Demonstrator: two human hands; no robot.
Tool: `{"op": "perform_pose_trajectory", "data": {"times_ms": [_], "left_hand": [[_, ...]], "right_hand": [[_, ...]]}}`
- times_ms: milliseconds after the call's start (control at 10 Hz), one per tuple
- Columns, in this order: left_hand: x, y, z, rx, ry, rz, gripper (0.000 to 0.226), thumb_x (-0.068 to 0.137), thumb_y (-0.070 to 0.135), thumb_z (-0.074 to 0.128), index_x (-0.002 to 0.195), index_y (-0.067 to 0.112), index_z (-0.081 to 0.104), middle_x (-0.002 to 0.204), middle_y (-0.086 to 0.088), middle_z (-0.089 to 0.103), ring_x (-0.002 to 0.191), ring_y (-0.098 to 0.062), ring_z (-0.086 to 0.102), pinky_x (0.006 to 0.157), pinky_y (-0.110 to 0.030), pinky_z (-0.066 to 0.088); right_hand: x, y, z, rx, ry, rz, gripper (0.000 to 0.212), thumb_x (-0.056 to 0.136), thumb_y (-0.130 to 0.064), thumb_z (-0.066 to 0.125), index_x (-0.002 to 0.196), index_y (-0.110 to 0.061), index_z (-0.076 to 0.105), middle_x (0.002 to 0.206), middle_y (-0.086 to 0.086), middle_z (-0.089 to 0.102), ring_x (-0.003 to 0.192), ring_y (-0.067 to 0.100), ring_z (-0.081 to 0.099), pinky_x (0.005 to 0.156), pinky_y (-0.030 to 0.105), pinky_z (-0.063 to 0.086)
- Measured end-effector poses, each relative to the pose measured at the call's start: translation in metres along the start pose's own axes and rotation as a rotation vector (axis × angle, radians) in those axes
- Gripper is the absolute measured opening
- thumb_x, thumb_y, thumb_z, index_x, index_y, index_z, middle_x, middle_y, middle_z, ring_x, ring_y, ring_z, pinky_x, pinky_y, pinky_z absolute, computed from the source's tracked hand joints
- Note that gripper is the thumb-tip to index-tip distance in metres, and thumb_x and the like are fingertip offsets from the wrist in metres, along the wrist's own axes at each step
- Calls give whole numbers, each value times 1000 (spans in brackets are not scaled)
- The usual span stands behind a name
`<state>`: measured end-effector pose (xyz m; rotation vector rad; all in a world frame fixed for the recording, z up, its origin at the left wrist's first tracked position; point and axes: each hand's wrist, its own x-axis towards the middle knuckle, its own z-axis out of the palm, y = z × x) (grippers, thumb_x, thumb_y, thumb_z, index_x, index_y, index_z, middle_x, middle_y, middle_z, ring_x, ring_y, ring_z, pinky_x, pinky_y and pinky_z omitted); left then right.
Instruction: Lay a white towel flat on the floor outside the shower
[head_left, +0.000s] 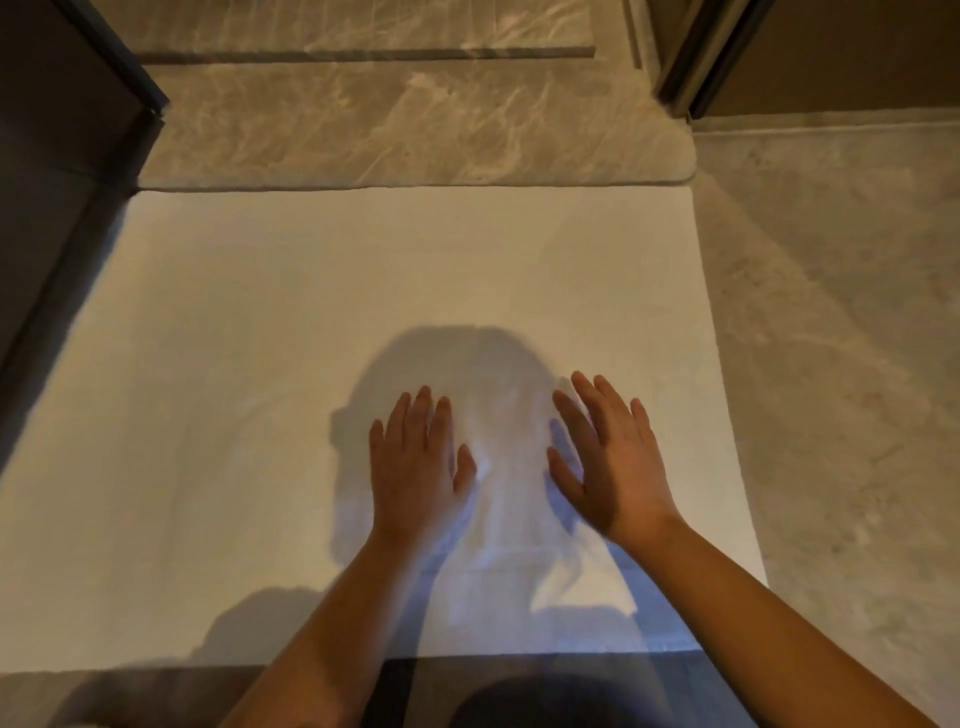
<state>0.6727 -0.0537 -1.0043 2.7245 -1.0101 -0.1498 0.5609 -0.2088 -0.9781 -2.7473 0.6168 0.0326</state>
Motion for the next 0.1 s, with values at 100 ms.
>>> {"op": "perform_pose_trajectory", "data": {"times_ms": [100], "left_hand": [[-5,6,-29,-53,108,-53,41,79,24,49,112,0,58,112,-22,63,104,-39,59,86,-47,47]], "right_hand": [[-4,-19,-22,18,25,83,52,84,-26,62,131,-8,47,139,19,47,129,40,41,103,58,31]]}}
